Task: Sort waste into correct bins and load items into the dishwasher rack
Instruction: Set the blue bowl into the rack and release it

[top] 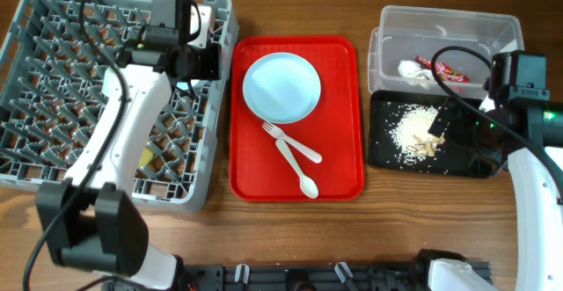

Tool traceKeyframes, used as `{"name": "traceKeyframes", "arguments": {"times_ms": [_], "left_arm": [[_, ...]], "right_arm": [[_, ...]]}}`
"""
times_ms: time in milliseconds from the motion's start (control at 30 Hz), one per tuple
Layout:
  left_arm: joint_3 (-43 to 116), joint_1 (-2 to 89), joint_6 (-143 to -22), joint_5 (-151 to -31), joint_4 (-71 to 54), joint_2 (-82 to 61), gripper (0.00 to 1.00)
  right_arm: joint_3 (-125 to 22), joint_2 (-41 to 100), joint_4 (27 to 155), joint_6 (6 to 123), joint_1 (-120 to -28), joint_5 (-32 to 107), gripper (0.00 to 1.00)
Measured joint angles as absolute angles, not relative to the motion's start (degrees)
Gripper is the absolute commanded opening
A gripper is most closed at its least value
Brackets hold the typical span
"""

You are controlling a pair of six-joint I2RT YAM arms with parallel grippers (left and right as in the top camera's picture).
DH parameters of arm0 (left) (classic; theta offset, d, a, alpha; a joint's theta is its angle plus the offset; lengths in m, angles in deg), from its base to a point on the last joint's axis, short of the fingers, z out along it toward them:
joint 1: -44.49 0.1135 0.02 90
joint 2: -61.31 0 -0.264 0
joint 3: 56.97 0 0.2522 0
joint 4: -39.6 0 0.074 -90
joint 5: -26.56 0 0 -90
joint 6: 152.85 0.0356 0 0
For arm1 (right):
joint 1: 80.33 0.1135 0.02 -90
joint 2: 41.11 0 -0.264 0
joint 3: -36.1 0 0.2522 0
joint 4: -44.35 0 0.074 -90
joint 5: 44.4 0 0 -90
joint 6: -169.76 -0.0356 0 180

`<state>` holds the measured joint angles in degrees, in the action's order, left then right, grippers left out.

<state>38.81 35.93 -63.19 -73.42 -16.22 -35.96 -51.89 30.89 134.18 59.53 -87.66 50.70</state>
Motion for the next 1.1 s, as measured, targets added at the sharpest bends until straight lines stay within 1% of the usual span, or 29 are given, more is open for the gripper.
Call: {"name": "traceKeyframes", "arguments": {"times_ms": [167, 300, 433, 533, 800, 900, 1100], "left_arm": [[38.81, 38.73, -63.19, -85.72, -13.55, -34.41, 0.04], [38.78, 44.13, -63.21, -97.9, -11.33, -34.41, 0.04], [38.78, 51.5, -63.21, -111.71, -8.51, -34.47, 0.04], [38.78, 55.13, -63.21, -118.84, -7.33, -35.06, 0.04], [38.76, 58.95, -63.45, -137.3, -3.35, -43.59, 0.04], [38.76, 59.45, -63.58, -141.54, -2.39, -46.56, 0.04], [38.76, 61.09, -63.6, -144.93, -2.28, -50.15, 0.04]], "right_arm": [[-51.89, 30.89, 134.2, 59.53, -87.66, 50.7, 1.0], [-51.89, 30.89, 134.2, 59.53, -87.66, 50.68, 1.0], [-51.89, 30.89, 134.18, 59.53, -87.66, 50.57, 1.0], [-51.89, 30.89, 134.2, 59.53, -87.66, 50.55, 1.0], [-51.89, 30.89, 134.2, 59.53, -87.66, 50.55, 1.0], [-51.89, 30.89, 134.2, 59.53, -87.66, 50.53, 1.0], [-51.89, 30.89, 134.2, 59.53, -87.66, 50.53, 1.0]]}}
